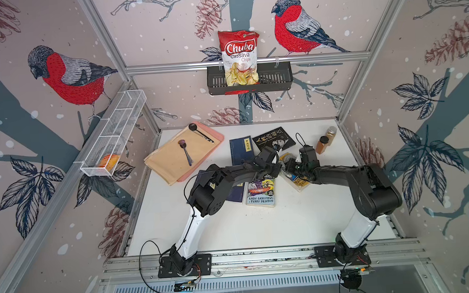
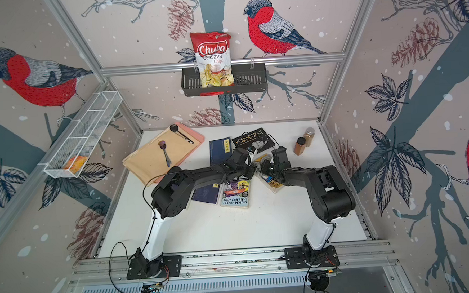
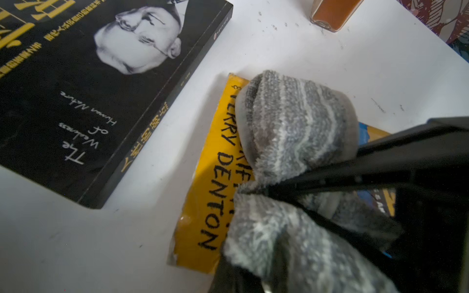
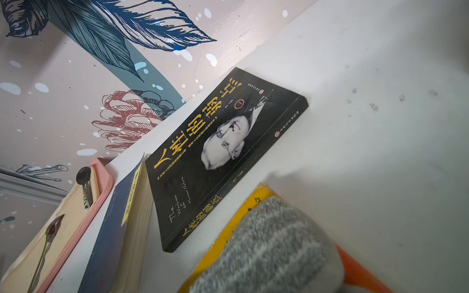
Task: Wipe the cover of the book
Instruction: Wipe the dirt from the cover of the book.
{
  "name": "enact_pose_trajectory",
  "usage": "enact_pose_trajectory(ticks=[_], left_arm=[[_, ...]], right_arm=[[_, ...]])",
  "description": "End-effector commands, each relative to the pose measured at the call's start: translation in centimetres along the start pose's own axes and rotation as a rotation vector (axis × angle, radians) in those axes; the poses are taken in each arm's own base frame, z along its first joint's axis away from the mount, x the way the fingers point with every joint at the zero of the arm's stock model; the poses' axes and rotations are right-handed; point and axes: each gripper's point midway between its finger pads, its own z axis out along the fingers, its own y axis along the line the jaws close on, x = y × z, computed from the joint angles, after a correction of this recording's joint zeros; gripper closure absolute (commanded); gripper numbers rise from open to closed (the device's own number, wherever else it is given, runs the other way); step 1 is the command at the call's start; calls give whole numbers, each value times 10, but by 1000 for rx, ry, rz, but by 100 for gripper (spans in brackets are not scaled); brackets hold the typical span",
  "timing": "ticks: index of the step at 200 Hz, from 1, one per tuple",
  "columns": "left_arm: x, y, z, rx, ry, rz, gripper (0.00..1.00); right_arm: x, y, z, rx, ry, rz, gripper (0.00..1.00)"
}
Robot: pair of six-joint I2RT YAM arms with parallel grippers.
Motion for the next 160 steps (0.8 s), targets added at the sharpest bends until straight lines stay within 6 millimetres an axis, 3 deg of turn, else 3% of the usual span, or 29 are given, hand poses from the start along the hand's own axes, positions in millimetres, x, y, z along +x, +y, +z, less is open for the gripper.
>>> enact_pose_trajectory(ticks=[1, 30, 63, 74, 109, 131, 160], left_arm=[[68, 9, -8, -41, 272, -35, 100], [54, 9, -14, -56, 237, -35, 100], [30, 6, -24, -58, 180, -33, 100], [23, 6, -26, -60, 172, -43, 91], [5, 2, -34, -53, 136, -72, 77], [2, 13, -33, -86, 130, -99, 64], [8, 30, -22, -123, 154, -125, 52]], right_arm=[[18, -37, -6, 168, 89, 7, 84], [1, -37, -18, 170, 49, 1, 83], [-1, -54, -27, 201, 33, 20, 82], [-1, -63, -29, 225, 28, 27, 82], [-6, -77, -38, 253, -5, 49, 82], [-5, -88, -44, 313, -7, 46, 82], [11, -93, -48, 321, 16, 61, 82]])
